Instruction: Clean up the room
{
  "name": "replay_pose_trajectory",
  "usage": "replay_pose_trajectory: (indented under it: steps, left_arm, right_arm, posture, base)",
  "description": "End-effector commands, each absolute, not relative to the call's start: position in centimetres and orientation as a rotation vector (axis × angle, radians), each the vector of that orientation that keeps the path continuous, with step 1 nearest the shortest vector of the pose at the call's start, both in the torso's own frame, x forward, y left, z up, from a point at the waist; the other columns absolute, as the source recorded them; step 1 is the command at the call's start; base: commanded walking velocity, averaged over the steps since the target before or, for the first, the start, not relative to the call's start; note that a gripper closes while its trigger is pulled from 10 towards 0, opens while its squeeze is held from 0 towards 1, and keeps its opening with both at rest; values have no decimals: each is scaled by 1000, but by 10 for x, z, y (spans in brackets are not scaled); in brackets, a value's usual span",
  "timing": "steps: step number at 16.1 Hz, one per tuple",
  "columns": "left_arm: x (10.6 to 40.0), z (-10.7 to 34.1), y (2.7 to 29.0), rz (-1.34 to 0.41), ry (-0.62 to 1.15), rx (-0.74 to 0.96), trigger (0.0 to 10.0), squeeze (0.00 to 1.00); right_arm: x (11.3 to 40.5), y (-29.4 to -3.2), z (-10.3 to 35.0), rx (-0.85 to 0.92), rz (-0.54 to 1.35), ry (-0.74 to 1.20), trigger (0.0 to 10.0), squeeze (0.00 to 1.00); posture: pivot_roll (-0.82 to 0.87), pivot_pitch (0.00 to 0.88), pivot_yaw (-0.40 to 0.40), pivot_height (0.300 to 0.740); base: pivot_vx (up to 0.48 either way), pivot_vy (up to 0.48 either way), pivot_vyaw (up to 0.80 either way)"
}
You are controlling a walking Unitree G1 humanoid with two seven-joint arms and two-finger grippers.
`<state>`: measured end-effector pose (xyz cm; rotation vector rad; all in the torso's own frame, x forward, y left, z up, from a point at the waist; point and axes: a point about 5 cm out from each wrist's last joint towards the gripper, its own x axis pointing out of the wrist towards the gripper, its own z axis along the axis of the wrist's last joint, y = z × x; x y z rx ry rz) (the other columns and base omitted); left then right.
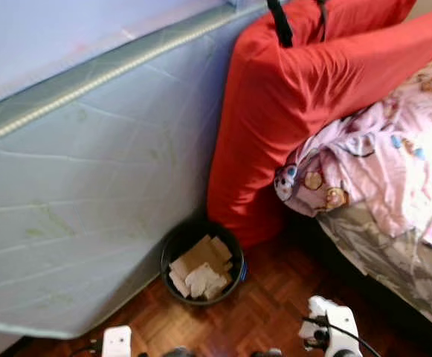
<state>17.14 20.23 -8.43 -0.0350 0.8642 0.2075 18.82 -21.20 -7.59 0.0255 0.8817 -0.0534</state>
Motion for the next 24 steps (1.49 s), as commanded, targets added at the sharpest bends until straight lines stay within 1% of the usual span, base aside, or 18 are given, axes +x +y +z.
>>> replay_pose_trajectory:
  steps: [1,6,14,24]
  left_arm:
    - [158,-90,207,221,913,-32,10000,0]
    - [158,-90,208,220,916,-30,10000,0]
    - [160,-89,208,237,900,-57,10000,0]
    - [161,-89,208,240,901,-60,10000,0]
  right_arm:
    - [180,-208,-81,38,-51,912,10000,0]
    - [180,-209,-81,35,-50,914,10000,0]
    - [180,-209,-81,20,-42,915,10000,0]
    - [181,-208,-81,24,-42,913,10000,0]
  posture:
    - [-38,214,-11,740]
    - [-38,213,-11,740]
    - [-38,214,-10,740]
    - [-38,215,-10,740]
  base:
    - [0,285,0]
    - [0,274,0]
    - [0,0,0]
    - [0,0,779]
